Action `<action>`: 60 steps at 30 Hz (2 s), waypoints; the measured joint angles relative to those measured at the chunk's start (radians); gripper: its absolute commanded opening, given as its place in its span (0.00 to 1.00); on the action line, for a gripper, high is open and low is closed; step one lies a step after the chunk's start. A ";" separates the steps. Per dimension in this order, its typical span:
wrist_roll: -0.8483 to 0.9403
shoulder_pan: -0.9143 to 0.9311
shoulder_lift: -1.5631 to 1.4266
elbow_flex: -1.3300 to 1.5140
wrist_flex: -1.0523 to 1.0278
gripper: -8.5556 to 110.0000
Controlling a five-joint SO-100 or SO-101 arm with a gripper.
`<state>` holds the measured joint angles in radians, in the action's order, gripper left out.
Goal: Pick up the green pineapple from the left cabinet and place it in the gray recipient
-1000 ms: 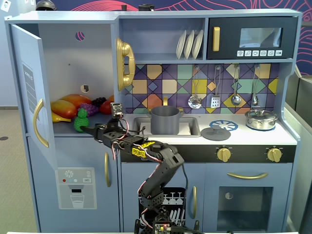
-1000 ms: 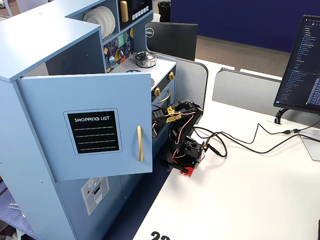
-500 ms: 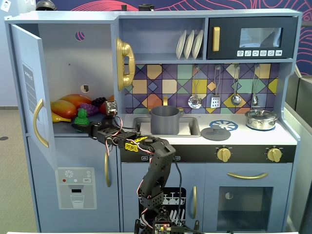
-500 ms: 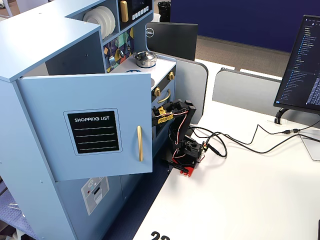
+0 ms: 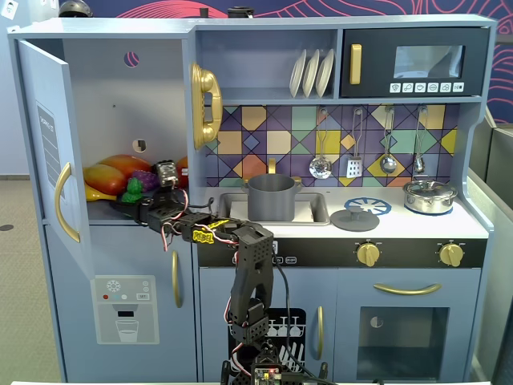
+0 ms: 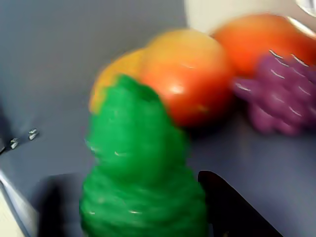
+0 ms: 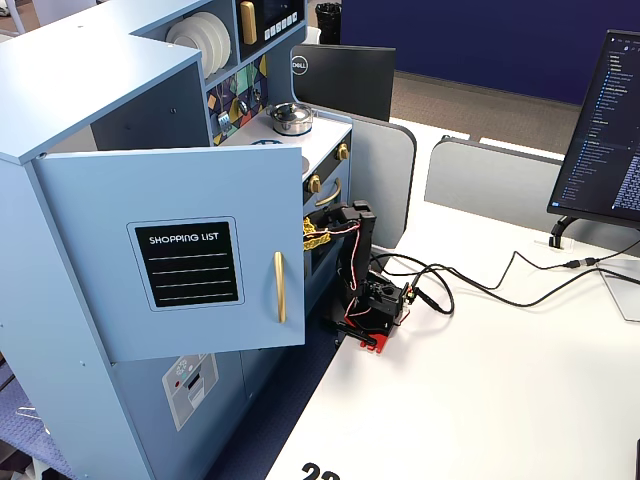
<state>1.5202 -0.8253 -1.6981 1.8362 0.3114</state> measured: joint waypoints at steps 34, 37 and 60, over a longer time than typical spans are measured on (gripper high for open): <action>0.607 0.115 -1.052 0.595 0.250 0.07; 0.529 0.255 -1.074 0.558 0.202 0.07; 0.077 0.890 -0.577 0.146 -0.279 0.16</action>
<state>1.5969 0.0644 -2.2749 1.9819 0.0322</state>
